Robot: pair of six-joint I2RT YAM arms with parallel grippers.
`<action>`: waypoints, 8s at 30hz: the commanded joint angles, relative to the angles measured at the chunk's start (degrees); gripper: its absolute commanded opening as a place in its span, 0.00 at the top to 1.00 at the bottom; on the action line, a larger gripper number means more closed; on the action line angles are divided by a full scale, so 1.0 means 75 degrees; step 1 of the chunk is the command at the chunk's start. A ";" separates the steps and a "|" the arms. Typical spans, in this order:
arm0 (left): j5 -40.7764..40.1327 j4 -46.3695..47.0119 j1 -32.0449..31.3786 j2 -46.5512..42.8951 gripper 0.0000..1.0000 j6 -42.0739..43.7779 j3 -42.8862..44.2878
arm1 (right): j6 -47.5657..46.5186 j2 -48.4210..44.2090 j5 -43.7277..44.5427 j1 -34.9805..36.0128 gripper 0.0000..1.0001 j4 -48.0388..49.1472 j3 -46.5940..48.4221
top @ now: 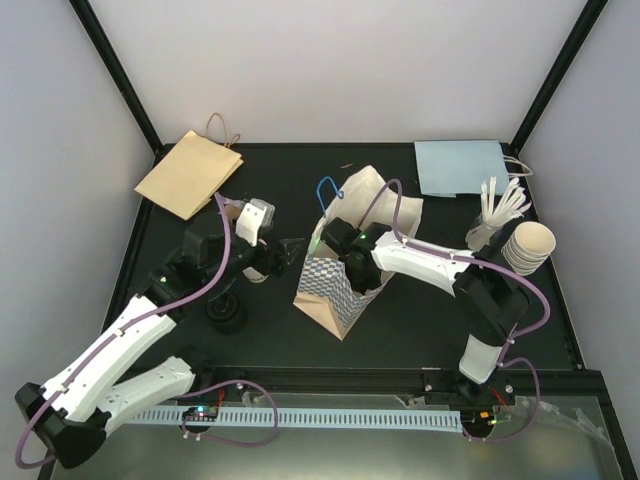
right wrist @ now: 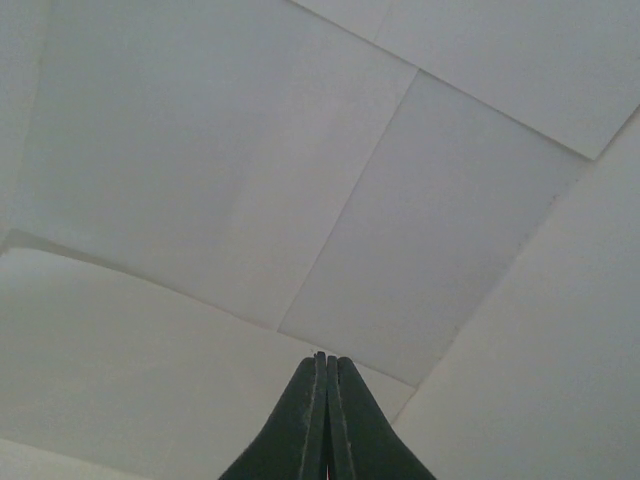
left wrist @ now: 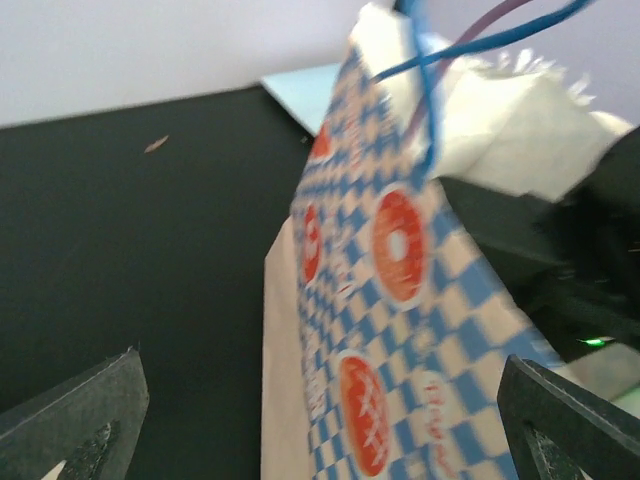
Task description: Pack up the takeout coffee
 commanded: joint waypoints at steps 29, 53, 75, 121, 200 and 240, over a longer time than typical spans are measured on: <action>0.1057 0.0949 -0.1153 0.1355 0.37 -0.3579 -0.2496 | -0.0337 -0.1002 0.0102 -0.0426 0.95 0.1366 -0.0815; 0.0849 0.1156 -0.2051 0.1280 0.37 -0.3626 -0.2044 | 0.0140 -0.1726 -0.0121 -0.0713 0.02 0.1911 -0.2072; -0.0794 -0.0527 -0.0922 -0.0825 0.21 -0.2214 -0.0658 | -0.2809 -0.2149 -0.0073 -0.0705 0.00 0.1602 0.0276; -0.2042 -0.3486 -0.1353 0.4736 0.98 -0.1117 0.5120 | -0.4233 -0.4801 0.4730 -0.0770 0.00 -0.0955 0.2000; -0.1458 -0.3296 0.3035 0.8248 0.49 -0.0337 0.5060 | -0.4394 -0.7762 -0.0076 -0.2123 0.00 0.2027 -0.2727; -0.1870 -0.3400 0.2988 0.5975 0.92 -0.0483 0.4350 | -0.4448 -0.7412 -0.0176 -0.2123 0.00 0.2119 -0.2766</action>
